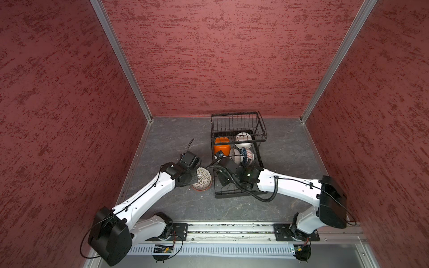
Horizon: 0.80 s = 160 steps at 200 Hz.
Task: Load bowls into a dish rack
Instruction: Pick up the bowl, then place the bowl in the dish rack.
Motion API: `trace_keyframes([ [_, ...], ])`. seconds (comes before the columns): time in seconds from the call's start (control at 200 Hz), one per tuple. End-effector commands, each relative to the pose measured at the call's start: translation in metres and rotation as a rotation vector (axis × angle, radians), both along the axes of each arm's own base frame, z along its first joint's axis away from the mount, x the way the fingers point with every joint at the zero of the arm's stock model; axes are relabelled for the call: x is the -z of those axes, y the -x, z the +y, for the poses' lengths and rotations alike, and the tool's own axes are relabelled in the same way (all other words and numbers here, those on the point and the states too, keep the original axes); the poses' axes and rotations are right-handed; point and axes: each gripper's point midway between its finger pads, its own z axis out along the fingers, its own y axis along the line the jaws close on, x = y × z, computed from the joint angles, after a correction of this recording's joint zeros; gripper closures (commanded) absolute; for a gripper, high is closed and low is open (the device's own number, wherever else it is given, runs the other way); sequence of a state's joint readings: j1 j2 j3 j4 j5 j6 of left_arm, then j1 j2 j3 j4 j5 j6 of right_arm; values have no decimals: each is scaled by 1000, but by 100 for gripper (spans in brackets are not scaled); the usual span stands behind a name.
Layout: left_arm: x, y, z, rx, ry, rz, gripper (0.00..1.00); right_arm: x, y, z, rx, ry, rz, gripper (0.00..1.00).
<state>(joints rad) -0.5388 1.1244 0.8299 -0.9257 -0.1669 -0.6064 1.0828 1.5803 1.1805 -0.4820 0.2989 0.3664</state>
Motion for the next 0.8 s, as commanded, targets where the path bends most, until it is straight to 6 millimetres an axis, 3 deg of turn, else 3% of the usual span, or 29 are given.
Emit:
trace_keyframes([
  [0.0, -15, -4, 1, 13, 13, -73, 100, -12, -1, 7, -3, -42, -12, 48],
  [0.311, -53, -3, -17, 102, 51, -233, 100, -37, 2, 25, -62, -130, -16, 48],
  [0.476, -58, -4, -27, 134, 52, -267, 100, -53, 3, 34, -93, -173, -24, 48],
  [0.797, -72, -9, -50, 186, 82, -315, 100, -46, 0, 31, -65, -130, -19, 48],
])
